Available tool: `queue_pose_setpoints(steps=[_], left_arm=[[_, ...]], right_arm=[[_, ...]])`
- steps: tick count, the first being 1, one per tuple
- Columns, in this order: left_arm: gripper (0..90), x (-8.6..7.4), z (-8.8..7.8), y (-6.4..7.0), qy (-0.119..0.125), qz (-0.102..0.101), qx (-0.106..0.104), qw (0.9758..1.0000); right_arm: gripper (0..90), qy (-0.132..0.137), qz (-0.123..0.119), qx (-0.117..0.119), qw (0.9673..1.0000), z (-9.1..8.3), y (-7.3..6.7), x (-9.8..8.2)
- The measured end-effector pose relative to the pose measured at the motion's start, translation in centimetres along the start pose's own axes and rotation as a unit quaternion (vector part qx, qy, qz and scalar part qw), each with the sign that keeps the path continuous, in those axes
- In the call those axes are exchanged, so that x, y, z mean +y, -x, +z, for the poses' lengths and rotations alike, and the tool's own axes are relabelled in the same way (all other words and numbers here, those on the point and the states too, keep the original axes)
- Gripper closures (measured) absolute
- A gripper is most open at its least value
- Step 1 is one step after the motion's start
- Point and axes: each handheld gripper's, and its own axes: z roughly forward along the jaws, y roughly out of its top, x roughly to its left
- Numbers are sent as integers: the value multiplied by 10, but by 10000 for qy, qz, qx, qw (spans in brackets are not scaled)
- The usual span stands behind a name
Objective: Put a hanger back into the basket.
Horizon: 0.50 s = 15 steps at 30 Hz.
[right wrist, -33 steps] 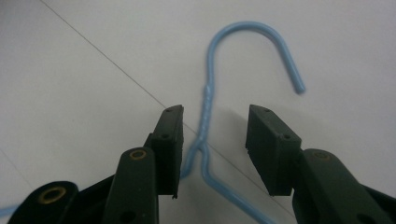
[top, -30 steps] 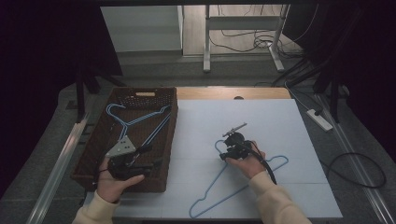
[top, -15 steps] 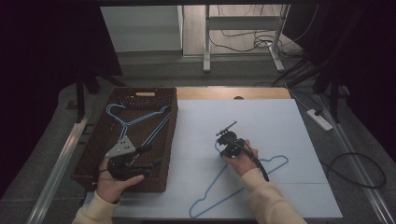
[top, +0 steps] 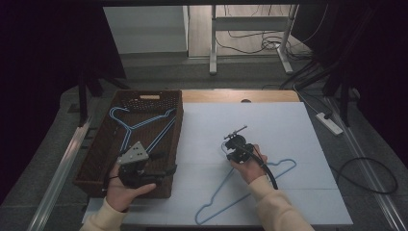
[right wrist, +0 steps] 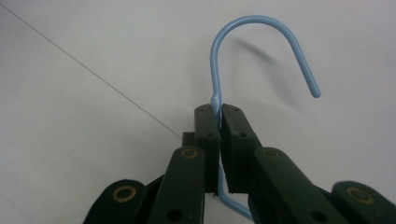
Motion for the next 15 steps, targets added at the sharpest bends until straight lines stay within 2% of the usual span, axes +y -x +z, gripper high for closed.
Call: queue_pose_setpoints(steps=[7, 15], left_arm=[[316, 6, 20, 13, -224, 30, -131, 9997], [315, 12, 45, 28, -534, 80, -317, 9980]], right_arm=[[861, 366, -11, 32, 9993, -17, 0, -3], [861, 628, 23, 129, 9979, -27, 3, -8]])
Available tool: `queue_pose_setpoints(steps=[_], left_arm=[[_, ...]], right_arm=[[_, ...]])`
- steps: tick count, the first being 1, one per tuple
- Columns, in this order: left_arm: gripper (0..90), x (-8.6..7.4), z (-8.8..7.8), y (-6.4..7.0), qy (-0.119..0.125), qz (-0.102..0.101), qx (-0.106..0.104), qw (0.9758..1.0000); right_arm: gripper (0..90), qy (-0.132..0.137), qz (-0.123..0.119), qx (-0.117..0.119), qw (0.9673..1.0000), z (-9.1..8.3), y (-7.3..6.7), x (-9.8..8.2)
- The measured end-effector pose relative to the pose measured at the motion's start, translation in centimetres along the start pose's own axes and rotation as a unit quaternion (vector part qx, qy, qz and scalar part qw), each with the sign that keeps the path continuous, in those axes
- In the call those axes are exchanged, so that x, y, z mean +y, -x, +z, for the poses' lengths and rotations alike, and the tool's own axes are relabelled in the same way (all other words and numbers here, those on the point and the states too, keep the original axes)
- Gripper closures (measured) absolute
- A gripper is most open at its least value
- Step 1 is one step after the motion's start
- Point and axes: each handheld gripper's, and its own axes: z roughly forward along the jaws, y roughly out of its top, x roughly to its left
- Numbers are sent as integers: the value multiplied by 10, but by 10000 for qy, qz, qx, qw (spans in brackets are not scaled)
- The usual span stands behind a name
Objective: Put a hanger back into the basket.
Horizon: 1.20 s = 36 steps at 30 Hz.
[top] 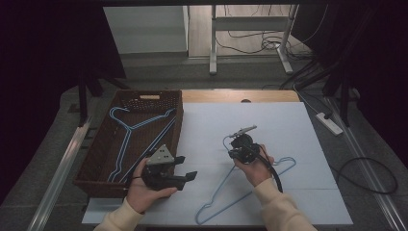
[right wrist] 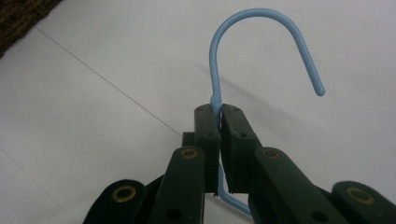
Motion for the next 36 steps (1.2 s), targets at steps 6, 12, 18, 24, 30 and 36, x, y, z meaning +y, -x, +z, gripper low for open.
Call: queue_pose_setpoints(steps=[6, 12, 18, 24, 30, 36], left_arm=[[313, 4, 24, 9, -212, -38, -82, 9997], [313, 9, 45, 17, -474, 21, -203, 9987], [306, 12, 64, 25, -679, 48, -249, 9974], [306, 9, 87, 36, -929, 97, -312, 9951], [323, 5, 115, 39, -1291, 139, -332, 9910], [371, 5, 128, 34, -1353, 13, -306, 9903]], right_arm=[[861, 116, -6, 59, 9999, -6, 1, -2], [861, 196, -6, 77, 9998, -10, 1, -3], [861, 263, 0, 90, 9996, -14, 1, -5], [861, 330, -11, 111, 9994, -17, 1, -6], [860, 359, -28, 99, 9993, -19, 1, -7], [861, 375, -21, 112, 9992, -19, 1, -7]])
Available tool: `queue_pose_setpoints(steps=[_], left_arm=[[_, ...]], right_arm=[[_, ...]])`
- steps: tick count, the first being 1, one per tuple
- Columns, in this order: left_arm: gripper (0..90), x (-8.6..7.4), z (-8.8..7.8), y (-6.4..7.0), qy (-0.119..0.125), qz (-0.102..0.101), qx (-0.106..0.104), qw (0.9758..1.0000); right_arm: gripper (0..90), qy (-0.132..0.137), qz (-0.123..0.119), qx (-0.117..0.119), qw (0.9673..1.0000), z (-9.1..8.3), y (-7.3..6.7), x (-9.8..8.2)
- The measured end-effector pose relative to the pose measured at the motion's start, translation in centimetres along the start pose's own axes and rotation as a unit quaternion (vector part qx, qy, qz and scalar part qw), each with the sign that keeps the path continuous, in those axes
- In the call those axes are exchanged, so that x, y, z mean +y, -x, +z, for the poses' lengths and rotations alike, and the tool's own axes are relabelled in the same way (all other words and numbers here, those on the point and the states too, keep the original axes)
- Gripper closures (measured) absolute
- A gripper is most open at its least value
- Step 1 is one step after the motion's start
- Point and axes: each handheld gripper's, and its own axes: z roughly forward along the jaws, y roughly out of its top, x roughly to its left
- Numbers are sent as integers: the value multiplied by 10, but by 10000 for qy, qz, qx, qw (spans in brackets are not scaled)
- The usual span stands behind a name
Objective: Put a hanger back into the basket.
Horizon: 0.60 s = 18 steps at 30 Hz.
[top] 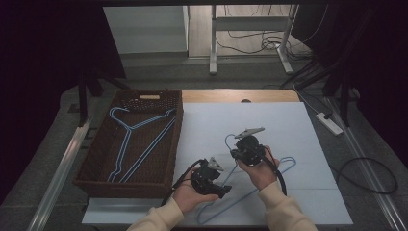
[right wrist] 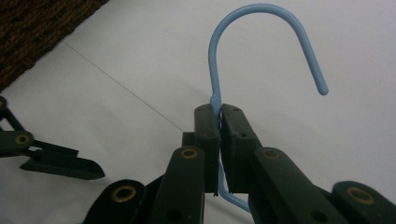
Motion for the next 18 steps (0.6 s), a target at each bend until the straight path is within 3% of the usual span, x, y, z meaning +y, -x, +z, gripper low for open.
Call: queue_pose_setpoints(steps=[9, 16, 18], left_arm=[[473, -2, 11, -5, -33, -153, -67, 9999], [685, -5, 16, -8, -104, -250, -246, 9993], [748, -5, 16, -8, -75, -310, -395, 9987]], right_arm=[[860, 55, 25, 0, 10000, -2, 0, -1], [860, 84, 35, 14, 10000, -4, 1, -1], [860, 94, 40, 19, 9999, -4, 1, -1]])
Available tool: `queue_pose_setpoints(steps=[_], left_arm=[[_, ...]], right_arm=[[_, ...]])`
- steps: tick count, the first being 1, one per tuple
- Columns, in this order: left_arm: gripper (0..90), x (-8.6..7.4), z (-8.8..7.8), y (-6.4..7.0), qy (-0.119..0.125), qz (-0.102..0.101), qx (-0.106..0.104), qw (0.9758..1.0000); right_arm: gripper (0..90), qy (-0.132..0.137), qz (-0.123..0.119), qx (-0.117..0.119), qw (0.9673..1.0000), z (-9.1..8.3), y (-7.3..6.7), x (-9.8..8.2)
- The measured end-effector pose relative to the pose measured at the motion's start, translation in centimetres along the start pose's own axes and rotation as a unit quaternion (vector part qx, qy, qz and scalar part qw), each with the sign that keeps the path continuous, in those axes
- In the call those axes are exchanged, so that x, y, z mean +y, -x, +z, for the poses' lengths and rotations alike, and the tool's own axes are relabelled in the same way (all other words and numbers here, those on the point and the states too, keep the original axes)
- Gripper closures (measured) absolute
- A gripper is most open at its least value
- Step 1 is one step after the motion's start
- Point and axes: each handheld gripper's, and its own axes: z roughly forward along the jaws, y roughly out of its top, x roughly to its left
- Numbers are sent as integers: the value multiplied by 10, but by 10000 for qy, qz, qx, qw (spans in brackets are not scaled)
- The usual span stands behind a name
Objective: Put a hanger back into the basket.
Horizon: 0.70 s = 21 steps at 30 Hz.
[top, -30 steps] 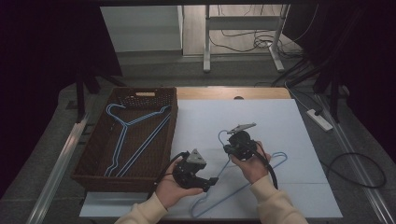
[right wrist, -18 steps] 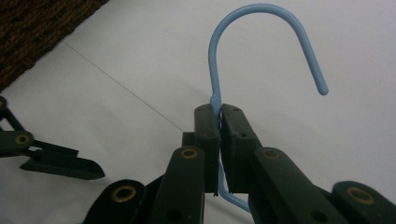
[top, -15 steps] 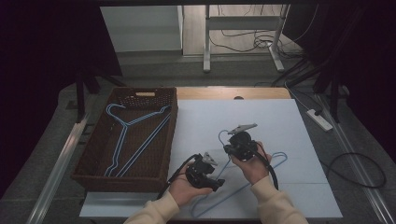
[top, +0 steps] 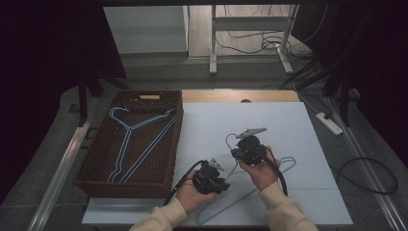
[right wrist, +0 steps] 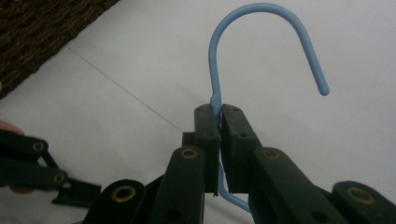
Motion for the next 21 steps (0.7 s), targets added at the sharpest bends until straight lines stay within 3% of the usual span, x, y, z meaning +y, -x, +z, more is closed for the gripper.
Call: queue_pose_setpoints(steps=[2, 6, 11, 16, 21], left_arm=[[803, 0, -1, 1, 3, 34, 14, 10000], [820, 0, -2, 1, 79, -76, 29, 9999], [854, 0, -7, -1, 325, -225, -23, 9992], [855, -1, -11, 0, 467, -252, -9, 9986], [855, -1, -16, 1, 675, -283, -43, 9973]], right_arm=[[860, 24, 17, 7, 10000, -1, 0, 0], [856, 69, 22, 38, 10000, -3, 2, -1], [663, 427, 135, 281, 9986, -13, 10, -4], [496, 939, 252, 527, 9939, -31, 22, -18], [458, 1244, 263, 617, 9900, -47, 33, -33]])
